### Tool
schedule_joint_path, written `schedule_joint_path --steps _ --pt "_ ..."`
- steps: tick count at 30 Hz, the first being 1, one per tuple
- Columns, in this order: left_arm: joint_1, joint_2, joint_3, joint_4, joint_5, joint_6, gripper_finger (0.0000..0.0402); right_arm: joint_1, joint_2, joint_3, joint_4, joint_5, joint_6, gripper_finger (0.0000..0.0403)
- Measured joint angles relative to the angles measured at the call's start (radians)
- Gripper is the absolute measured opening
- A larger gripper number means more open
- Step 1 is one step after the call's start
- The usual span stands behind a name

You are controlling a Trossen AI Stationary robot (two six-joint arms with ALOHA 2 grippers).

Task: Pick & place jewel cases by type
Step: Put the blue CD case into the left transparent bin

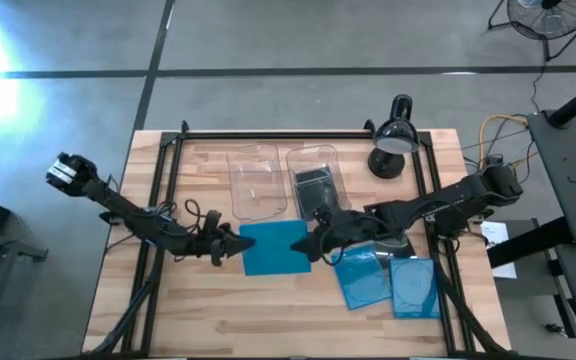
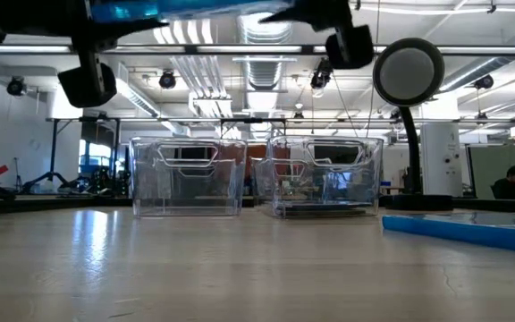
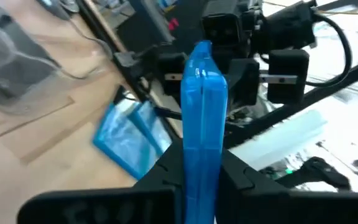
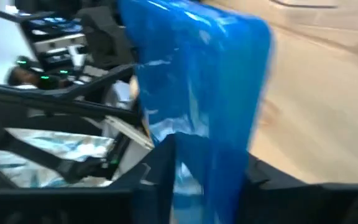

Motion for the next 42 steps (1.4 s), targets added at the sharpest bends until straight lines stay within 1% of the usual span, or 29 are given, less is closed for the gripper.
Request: schedule_joint_path --steps 3,5,7,9,11,14,16,17,19,21,23,25,29,31,33,36,38,42 --pt "-0.002 -0.019 0.006 -0.041 -0.035 0.010 0.0014 0.002 -0.021 -0.001 -0.050 0.000 0.001 0.0141" --pt "-0.001 -0.043 0.014 -0.111 -0.090 0.012 0.0013 0.003 -0.041 -0.001 -0.121 0.008 0.001 0.0169" --pt "-0.001 -0.081 0.035 -0.218 -0.172 0.031 0.0013 0.002 -0.064 -0.001 -0.201 0.039 0.002 0.0192" --pt "0.001 -0.125 0.075 -0.337 -0.276 0.098 0.0012 0.012 -0.105 -0.001 -0.273 0.091 0.000 0.0211" --pt "0.001 -0.168 0.156 -0.462 -0.391 0.220 0.0012 0.022 -0.150 0.000 -0.329 0.148 -0.014 0.0223" --pt "0.003 -0.186 0.355 -0.739 -0.544 0.460 0.0012 0.035 -0.211 0.000 -0.415 0.250 -0.025 0.0231" --pt "0.015 -0.149 0.511 -0.984 -0.594 0.568 0.0012 0.036 -0.243 0.000 -0.449 0.287 -0.025 0.0232" --pt "0.027 -0.120 0.591 -1.121 -0.606 0.585 0.0012 0.035 -0.255 0.000 -0.466 0.292 -0.025 0.0232" --pt "0.060 -0.042 0.741 -1.404 -0.604 0.569 0.0012 0.036 -0.266 0.000 -0.491 0.292 -0.025 0.0230" --pt "0.101 0.050 0.875 -1.676 -0.574 0.508 0.0012 0.037 -0.267 0.000 -0.520 0.291 -0.025 0.0228" --pt "0.154 0.158 0.986 -1.895 -0.510 0.456 0.0012 0.036 -0.263 0.000 -0.528 0.291 -0.025 0.0226" --pt "0.208 0.269 1.070 -2.043 -0.413 0.453 0.0012 0.035 -0.262 0.000 -0.541 0.291 -0.025 0.0224" --pt "0.297 0.472 1.188 -2.131 -0.292 0.573 0.0012 0.036 -0.250 0.000 -0.546 0.290 -0.029 0.0224" --pt "0.349 0.551 1.238 -2.163 -0.238 0.601 0.0012 0.036 -0.250 0.000 -0.544 0.291 -0.029 0.0224" --pt "0.401 0.616 1.272 -2.212 -0.224 0.626 0.0013 0.037 -0.248 0.000 -0.545 0.291 -0.028 0.0224" --pt "0.464 0.684 1.311 -2.242 -0.214 0.707 0.0014 0.045 -0.246 0.000 -0.545 0.284 -0.028 0.0224" --pt "0.493 0.713 1.334 -2.239 -0.183 0.762 0.0015 0.048 -0.246 0.000 -0.544 0.283 -0.028 0.0224" --pt "0.534 0.749 1.348 -2.127 -0.174 0.879 0.0019 0.050 -0.245 0.000 -0.544 0.283 -0.028 0.0224"
